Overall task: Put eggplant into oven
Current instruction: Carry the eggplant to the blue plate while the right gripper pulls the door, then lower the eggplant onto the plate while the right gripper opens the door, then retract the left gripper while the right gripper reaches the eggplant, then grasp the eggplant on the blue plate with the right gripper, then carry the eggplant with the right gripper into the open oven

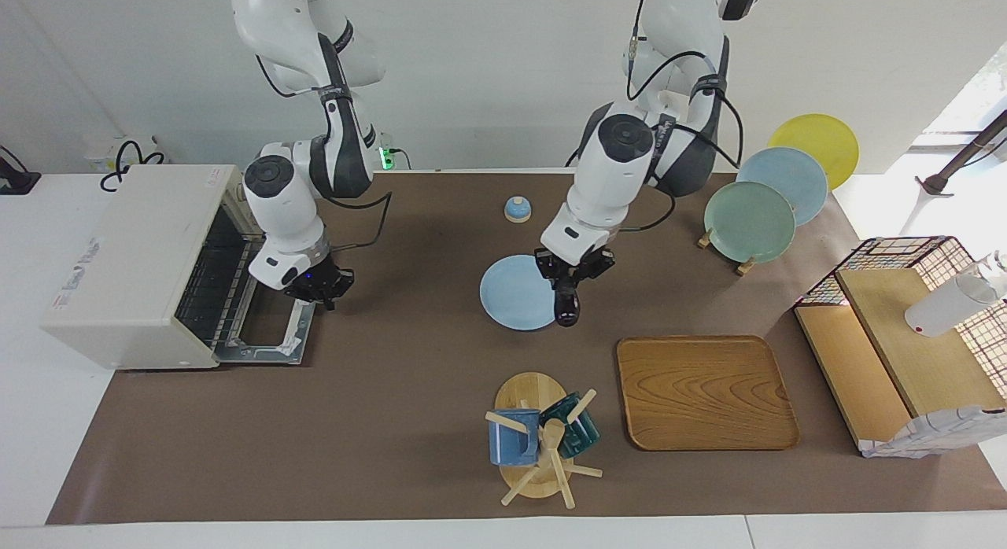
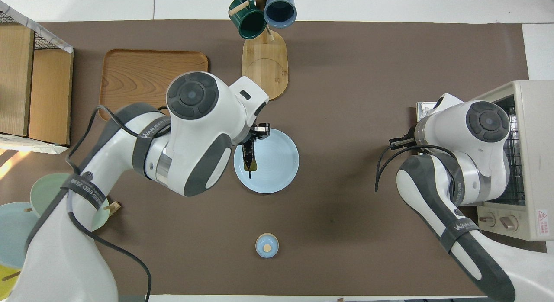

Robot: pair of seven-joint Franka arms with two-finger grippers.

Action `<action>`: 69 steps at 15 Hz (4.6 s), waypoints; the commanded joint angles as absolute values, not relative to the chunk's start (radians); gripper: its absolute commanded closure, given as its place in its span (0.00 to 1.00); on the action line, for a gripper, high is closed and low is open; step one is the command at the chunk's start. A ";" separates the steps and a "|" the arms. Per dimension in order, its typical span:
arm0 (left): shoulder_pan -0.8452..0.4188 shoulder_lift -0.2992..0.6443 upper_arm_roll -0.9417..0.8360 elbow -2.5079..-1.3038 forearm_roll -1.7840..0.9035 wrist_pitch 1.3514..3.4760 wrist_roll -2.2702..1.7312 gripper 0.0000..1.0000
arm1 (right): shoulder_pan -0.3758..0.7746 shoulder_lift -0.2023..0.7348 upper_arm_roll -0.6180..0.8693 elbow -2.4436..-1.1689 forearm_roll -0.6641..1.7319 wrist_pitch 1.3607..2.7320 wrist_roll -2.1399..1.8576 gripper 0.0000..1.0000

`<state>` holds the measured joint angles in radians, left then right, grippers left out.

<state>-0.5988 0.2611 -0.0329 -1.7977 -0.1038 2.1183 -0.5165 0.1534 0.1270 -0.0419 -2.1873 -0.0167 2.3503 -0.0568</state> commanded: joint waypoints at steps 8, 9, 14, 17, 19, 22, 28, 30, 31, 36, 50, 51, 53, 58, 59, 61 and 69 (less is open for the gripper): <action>-0.736 0.241 -0.009 -2.042 -0.110 2.353 -0.597 1.00 | 0.150 -0.021 -0.043 -2.079 0.038 2.013 -0.057 0.00; -0.736 0.242 -0.009 -2.042 -0.109 2.353 -0.597 1.00 | 0.149 -0.034 -0.043 -2.042 0.038 1.938 -0.054 0.00; -0.721 0.245 -0.009 -2.037 -0.106 2.362 -0.581 0.58 | 0.116 -0.124 -0.058 -2.003 0.040 1.812 -0.058 0.00; -0.713 0.245 -0.009 -2.034 -0.106 2.356 -0.580 0.02 | 0.130 -0.124 -0.052 -2.002 0.038 1.838 -0.061 0.00; -0.709 0.239 -0.005 -2.029 -0.107 2.344 -0.577 0.00 | 0.150 -0.121 -0.052 -2.000 0.041 1.855 -0.052 0.00; -0.640 0.198 -0.005 -1.987 -0.106 2.240 -0.530 0.00 | 0.189 -0.100 -0.043 -1.976 0.064 1.862 -0.041 0.00; -0.375 0.143 -0.003 -1.763 -0.106 1.886 -0.290 0.00 | 0.359 0.036 -0.031 -1.847 0.104 1.910 0.156 0.00; -0.281 0.127 -0.002 -1.715 -0.107 1.817 -0.178 0.00 | 0.473 0.165 -0.031 -1.710 0.103 1.913 0.294 0.00; -0.246 0.121 -0.002 -1.697 -0.107 1.786 -0.151 0.00 | 0.523 0.229 -0.031 -1.641 0.097 1.931 0.364 0.00; -0.120 0.068 0.003 -1.680 -0.101 1.704 -0.025 0.00 | 0.713 0.533 -0.031 -1.399 -0.009 2.018 0.578 0.00; -0.090 -0.067 -0.003 -1.690 -0.008 1.503 0.014 0.00 | 0.816 0.603 -0.029 -1.566 -0.018 2.264 0.706 0.45; -0.104 -0.067 -0.002 -1.695 0.008 1.503 0.015 0.00 | 0.827 0.595 -0.029 -1.581 -0.018 2.264 0.707 0.45; -0.100 -0.072 -0.005 -1.698 0.011 1.522 0.018 0.00 | 0.830 0.591 -0.029 -1.592 -0.021 2.260 0.709 0.53; -0.092 -0.049 -0.009 -1.655 0.011 1.586 0.020 0.00 | 0.830 0.589 -0.031 -1.553 -0.105 2.168 0.703 1.00; -0.087 -0.037 -0.012 -1.617 0.011 1.553 0.020 0.00 | 0.830 0.589 -0.031 -1.511 -0.165 2.101 0.700 1.00; -0.066 -0.025 -0.021 -1.577 0.005 1.497 0.020 0.00 | 0.813 0.589 -0.029 -1.427 -0.266 1.956 0.684 1.00; -0.046 -0.032 -0.052 -1.605 0.002 1.494 0.018 0.00 | 0.571 0.148 -0.041 -1.814 -0.278 1.816 0.473 1.00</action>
<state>-0.0555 -0.0396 -0.0404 -1.6165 -0.0160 1.5107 0.0247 0.6442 0.3396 -0.0582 -1.5582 -0.2634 1.7664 0.5184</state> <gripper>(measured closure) 0.000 0.974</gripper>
